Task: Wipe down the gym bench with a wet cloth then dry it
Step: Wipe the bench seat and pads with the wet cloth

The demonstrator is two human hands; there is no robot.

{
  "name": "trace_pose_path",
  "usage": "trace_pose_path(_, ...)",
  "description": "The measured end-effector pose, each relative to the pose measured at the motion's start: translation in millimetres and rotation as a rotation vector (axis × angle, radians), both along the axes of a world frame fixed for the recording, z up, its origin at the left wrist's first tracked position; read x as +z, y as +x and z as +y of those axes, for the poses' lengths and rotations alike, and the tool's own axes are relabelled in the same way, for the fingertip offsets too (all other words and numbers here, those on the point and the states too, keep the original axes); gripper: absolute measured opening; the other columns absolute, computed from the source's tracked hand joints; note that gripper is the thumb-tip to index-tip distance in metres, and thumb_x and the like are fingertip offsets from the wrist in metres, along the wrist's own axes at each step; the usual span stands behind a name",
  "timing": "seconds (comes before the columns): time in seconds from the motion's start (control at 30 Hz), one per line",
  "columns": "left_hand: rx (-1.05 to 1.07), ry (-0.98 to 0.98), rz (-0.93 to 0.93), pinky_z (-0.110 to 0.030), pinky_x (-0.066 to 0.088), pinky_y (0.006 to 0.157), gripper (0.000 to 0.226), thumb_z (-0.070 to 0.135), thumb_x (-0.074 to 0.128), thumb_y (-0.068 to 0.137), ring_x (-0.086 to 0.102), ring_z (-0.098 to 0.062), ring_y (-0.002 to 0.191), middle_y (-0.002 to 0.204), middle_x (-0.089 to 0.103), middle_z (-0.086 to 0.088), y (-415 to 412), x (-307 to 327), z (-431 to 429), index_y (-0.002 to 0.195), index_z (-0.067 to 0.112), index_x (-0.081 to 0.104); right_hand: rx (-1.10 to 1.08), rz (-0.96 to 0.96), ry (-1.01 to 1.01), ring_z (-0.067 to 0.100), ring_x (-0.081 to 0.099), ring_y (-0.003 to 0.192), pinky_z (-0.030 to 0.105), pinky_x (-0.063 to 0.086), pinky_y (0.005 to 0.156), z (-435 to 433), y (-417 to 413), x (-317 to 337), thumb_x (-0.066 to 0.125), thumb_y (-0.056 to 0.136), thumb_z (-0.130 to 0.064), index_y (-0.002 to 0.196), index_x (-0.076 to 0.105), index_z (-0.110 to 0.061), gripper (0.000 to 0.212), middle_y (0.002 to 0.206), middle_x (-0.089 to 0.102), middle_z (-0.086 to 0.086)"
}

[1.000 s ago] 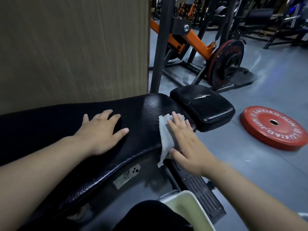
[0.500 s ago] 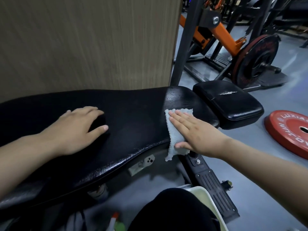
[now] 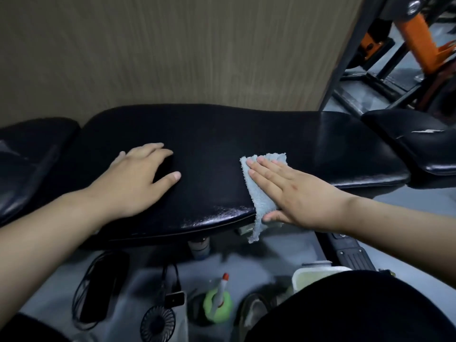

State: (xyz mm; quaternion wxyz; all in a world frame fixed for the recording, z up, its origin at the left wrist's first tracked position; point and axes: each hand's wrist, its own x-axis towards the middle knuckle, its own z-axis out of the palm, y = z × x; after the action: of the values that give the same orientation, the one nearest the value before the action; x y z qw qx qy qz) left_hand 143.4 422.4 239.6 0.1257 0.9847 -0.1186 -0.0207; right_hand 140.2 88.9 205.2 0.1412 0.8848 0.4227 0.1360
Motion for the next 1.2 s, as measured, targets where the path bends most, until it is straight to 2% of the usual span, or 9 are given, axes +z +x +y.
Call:
trace_pose_path(0.17, -0.008, -0.034, -0.008, -0.053, 0.018, 0.12, 0.067, 0.061, 0.04, 0.09, 0.023, -0.017, 0.147, 0.159, 0.028, 0.004, -4, -2, 12, 0.148, 0.027, 0.038, 0.029, -0.012, 0.006, 0.039, 0.028, 0.145, 0.05, 0.031, 0.116, 46, -14, -1, 0.026, 0.098, -0.059, 0.148, 0.031, 0.008, 0.084, 0.157, 0.025, 0.026)
trace_pose_path(0.37, -0.032, -0.032, -0.008, -0.055, 0.02, 0.119, 0.063, 0.058, 0.045, 0.092, 0.024, -0.019, 0.146, 0.158, 0.03, 0.004, -3, -2, 28, 0.146, 0.026, 0.04, -0.049, 0.015, 0.022, 0.041, 0.031, 0.143, 0.052, 0.033, 0.114, 96, -30, -2, 0.024, 0.095, -0.06, 0.146, 0.035, 0.008, 0.085, 0.154, 0.031, 0.028)
trace_pose_path(0.57, -0.008, -0.03, -0.011, -0.054, 0.016, 0.12, 0.057, 0.053, 0.046, 0.094, 0.024, -0.017, 0.146, 0.157, 0.031, 0.005, -14, 1, 55, 0.145, 0.027, 0.042, -0.105, 0.017, 0.067, 0.039, 0.036, 0.141, 0.048, 0.032, 0.115, 161, -44, -3, 0.023, 0.092, -0.06, 0.144, 0.039, 0.007, 0.086, 0.152, 0.036, 0.027)
trace_pose_path(0.77, 0.025, 0.007, -0.027, -0.053, 0.016, 0.12, 0.045, 0.037, 0.04, 0.101, 0.022, -0.016, 0.147, 0.159, 0.029, 0.004, -21, 6, 97, 0.145, 0.026, 0.04, -0.158, 0.051, 0.103, 0.04, 0.034, 0.142, 0.049, 0.031, 0.116, 224, -54, -7, 0.036, 0.091, -0.059, 0.144, 0.038, 0.007, 0.085, 0.152, 0.034, 0.028)
trace_pose_path(0.87, 0.052, 0.026, -0.05, -0.054, 0.019, 0.119, 0.043, 0.029, 0.04, 0.101, 0.023, -0.017, 0.146, 0.157, 0.032, 0.003, -20, 5, 126, 0.144, 0.024, 0.042, -0.178, 0.063, 0.104, 0.041, 0.035, 0.141, 0.05, 0.033, 0.115, 249, -55, -8, 0.036, 0.09, -0.06, 0.143, 0.04, 0.008, 0.086, 0.151, 0.036, 0.028)
trace_pose_path(1.03, 0.068, 0.038, -0.067, -0.052, 0.023, 0.118, 0.044, 0.022, 0.043, 0.099, 0.024, -0.018, 0.146, 0.154, 0.036, 0.0, -21, 1, 161, 0.143, 0.021, 0.044, -0.174, 0.087, 0.13, 0.043, 0.04, 0.138, 0.052, 0.037, 0.112, 287, -57, -10, 0.057, 0.084, -0.061, 0.14, 0.042, 0.01, 0.091, 0.147, 0.04, 0.03)
trace_pose_path(1.1, 0.069, 0.03, -0.073, -0.05, 0.022, 0.119, 0.044, 0.023, 0.043, 0.099, 0.023, -0.018, 0.146, 0.155, 0.036, 0.0, -22, -1, 168, 0.143, 0.021, 0.044, -0.184, 0.112, 0.149, 0.043, 0.041, 0.137, 0.052, 0.038, 0.111, 305, -56, -11, 0.053, 0.086, -0.06, 0.139, 0.043, 0.01, 0.089, 0.147, 0.041, 0.03)
trace_pose_path(1.2, 0.074, 0.0, -0.084, -0.046, 0.02, 0.121, 0.043, 0.024, 0.042, 0.101, 0.021, -0.016, 0.147, 0.156, 0.034, 0.001, -24, 0, 177, 0.144, 0.02, 0.044, -0.202, 0.166, 0.181, 0.043, 0.041, 0.137, 0.052, 0.038, 0.111, 328, -53, -9, 0.029, 0.088, -0.055, 0.138, 0.046, 0.009, 0.084, 0.146, 0.042, 0.03)
